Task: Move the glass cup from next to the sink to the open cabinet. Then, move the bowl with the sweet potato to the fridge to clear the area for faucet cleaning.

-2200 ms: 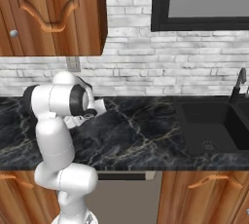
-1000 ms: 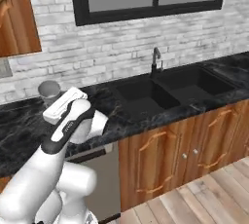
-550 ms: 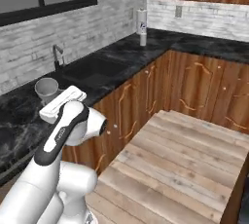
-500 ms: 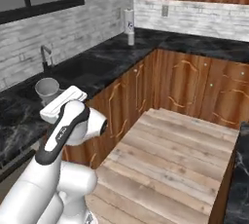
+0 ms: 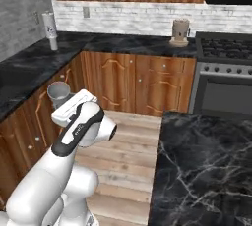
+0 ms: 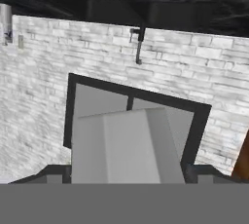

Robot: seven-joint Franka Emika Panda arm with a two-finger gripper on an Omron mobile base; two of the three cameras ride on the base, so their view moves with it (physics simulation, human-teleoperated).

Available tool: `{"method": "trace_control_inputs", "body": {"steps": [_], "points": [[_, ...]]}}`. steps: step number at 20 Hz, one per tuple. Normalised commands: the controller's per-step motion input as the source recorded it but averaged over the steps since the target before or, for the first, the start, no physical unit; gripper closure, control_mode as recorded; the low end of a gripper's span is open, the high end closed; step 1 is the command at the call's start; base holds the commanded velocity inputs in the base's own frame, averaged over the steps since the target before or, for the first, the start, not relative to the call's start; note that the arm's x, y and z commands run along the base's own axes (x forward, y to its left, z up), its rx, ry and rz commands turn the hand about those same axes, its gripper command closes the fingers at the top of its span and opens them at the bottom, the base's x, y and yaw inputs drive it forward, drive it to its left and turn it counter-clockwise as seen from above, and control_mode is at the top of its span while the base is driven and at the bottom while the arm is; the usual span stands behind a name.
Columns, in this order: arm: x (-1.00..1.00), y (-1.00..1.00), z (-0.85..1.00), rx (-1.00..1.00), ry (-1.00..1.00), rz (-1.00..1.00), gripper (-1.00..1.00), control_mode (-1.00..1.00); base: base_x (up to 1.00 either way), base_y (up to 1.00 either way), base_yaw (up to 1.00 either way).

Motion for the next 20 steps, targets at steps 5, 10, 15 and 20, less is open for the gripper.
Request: {"method": "trace_control_inputs", "body": {"steps": [5,10,15,20], "points": [[0.00,0.00,0.00,0.00,0.00,0.00,1.00,1.00,1.00,0.18,-0.24],[0.00,0.00,0.00,0.00,0.00,0.00,1.00,1.00,1.00,0.26,-0.25],[0.00,0.00,0.00,0.00,0.00,0.00,1.00,1.00,1.00,0.43,-0.32],[0.00,0.00,0.00,0.00,0.00,0.00,1.00,1.00,1.00,0.63,-0.44]]}}
